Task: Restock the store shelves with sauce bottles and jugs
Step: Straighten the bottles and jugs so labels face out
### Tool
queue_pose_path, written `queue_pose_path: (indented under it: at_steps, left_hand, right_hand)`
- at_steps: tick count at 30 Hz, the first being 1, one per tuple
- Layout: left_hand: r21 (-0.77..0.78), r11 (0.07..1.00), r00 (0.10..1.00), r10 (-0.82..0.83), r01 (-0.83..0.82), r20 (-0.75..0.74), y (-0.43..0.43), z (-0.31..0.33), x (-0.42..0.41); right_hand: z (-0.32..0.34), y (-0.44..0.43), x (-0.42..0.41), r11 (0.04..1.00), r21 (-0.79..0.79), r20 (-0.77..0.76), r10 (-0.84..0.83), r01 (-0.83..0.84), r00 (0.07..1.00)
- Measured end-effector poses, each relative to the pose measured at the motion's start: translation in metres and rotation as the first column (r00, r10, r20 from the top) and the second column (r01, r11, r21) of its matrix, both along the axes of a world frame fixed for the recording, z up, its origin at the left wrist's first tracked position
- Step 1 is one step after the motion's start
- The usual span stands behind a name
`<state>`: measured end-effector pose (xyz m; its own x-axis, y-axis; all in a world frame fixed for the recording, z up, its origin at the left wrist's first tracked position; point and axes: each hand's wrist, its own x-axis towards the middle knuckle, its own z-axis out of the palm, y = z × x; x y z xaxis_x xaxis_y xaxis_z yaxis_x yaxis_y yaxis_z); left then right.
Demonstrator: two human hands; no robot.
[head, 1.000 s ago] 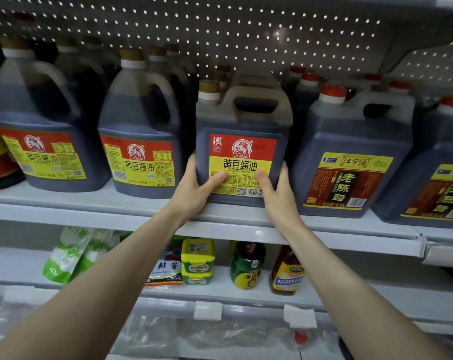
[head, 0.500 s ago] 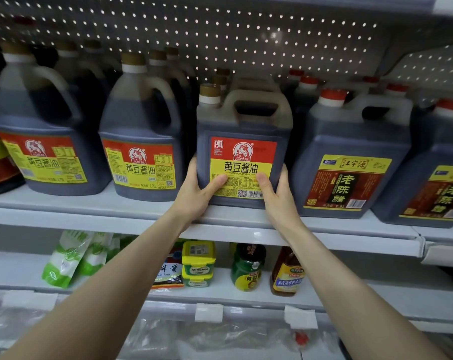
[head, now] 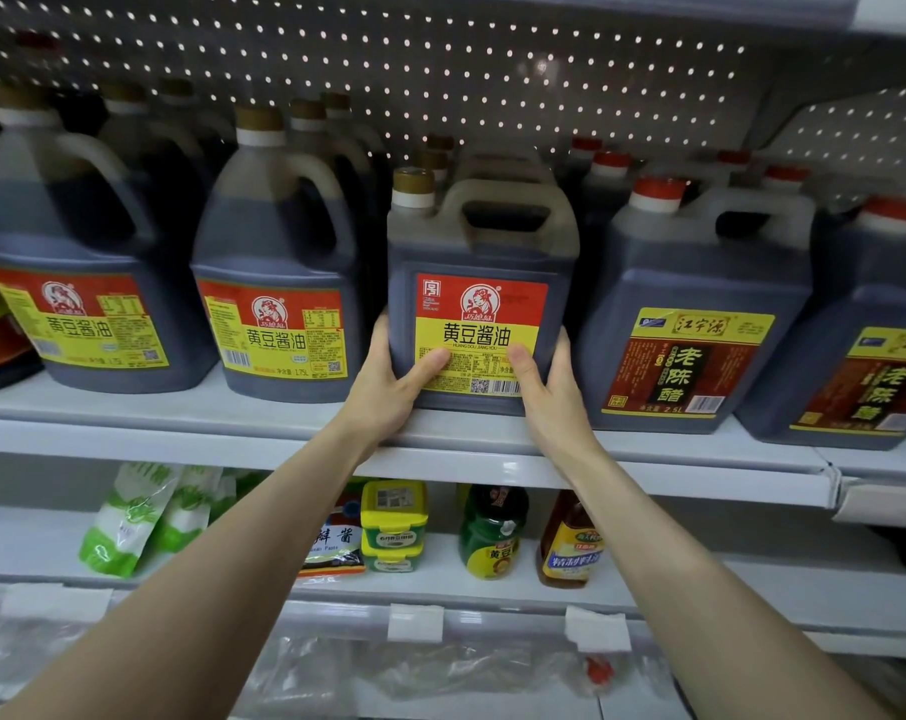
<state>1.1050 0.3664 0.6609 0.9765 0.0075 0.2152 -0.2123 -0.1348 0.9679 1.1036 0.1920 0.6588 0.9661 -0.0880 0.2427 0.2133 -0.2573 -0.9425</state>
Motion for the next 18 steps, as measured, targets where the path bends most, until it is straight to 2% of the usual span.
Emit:
queue_pose_path:
  at_steps: [18]
  left_hand:
    - [0.028,0.999,0.999,0.039,-0.039,0.004,0.0003,-0.0036,-0.0013]
  right_hand:
    - [0.0006,0.0001,-0.0015,1.0,-0.009,-0.019,-0.005,0.005,1.0]
